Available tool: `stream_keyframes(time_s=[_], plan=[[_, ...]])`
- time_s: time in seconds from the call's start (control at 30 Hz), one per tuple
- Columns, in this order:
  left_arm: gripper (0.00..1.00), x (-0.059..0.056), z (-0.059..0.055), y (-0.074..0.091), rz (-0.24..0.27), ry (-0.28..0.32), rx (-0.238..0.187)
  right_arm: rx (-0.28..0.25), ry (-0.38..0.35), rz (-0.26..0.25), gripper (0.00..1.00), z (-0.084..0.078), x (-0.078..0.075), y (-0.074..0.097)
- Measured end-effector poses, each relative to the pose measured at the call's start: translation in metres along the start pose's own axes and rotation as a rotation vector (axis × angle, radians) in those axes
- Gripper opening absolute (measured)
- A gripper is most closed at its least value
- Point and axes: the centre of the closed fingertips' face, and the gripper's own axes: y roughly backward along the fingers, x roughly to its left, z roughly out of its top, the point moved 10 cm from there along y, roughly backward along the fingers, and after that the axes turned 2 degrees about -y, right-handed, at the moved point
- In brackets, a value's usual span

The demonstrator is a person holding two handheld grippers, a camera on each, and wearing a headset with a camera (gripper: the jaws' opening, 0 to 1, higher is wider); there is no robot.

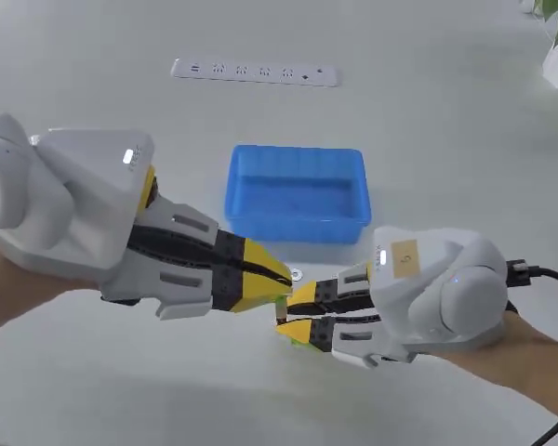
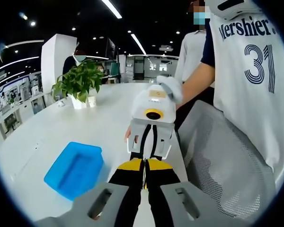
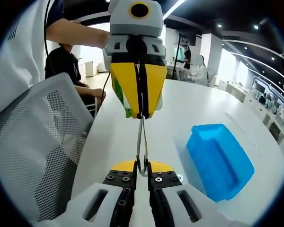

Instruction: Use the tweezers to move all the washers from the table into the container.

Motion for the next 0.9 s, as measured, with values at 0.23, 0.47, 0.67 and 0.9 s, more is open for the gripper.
stream_keyframes(time_s=[0.23, 0.47, 0.67, 0.9], plan=[[0.05, 0.022, 0.019, 0.009, 0.001, -0.047, -0.011, -0.019, 0.028, -0.037, 0.09, 0.016, -0.022, 0.011], [0.05, 0.045, 0.035, 0.014, 0.018, -0.1, -0.009, -0.025, 0.062, -0.076, 0.09, 0.029, -0.048, 0.02], [0.05, 0.065, 0.048, 0.02, 0.04, -0.126, -0.025, -0.05, 0.073, -0.111, 0.09, 0.04, -0.069, 0.027], [0.05, 0.082, 0.05, 0.02, 0.033, -0.151, 0.003, -0.049, 0.087, -0.118, 0.09, 0.042, -0.085, 0.023]])
